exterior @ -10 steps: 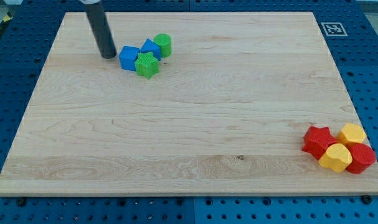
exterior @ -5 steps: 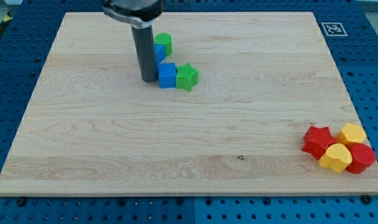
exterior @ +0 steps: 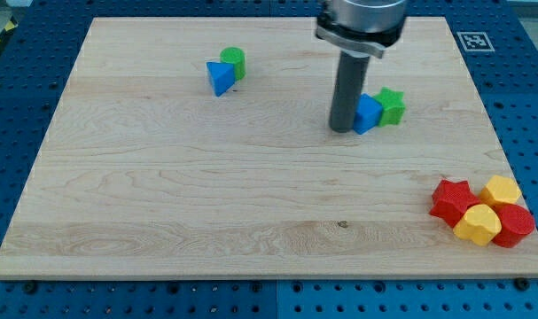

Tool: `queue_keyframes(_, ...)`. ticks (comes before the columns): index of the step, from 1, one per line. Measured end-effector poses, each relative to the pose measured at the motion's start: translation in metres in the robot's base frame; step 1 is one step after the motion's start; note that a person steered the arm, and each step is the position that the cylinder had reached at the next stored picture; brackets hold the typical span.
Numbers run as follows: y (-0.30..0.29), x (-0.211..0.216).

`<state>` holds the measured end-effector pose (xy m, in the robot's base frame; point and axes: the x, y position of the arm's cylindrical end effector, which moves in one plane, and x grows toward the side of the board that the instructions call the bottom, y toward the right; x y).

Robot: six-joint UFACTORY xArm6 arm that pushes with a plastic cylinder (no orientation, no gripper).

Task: Move green star along with blue cube towards center right

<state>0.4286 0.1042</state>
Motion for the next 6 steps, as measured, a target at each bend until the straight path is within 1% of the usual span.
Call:
queue_keyframes(2, 0.054, 0.0)
queue_keyframes(3, 0.068, 0.0)
queue_keyframes(4, 0.056, 0.0)
queue_keyframes(5, 0.005, -0.005)
queue_keyframes(6, -0.082, -0.005)
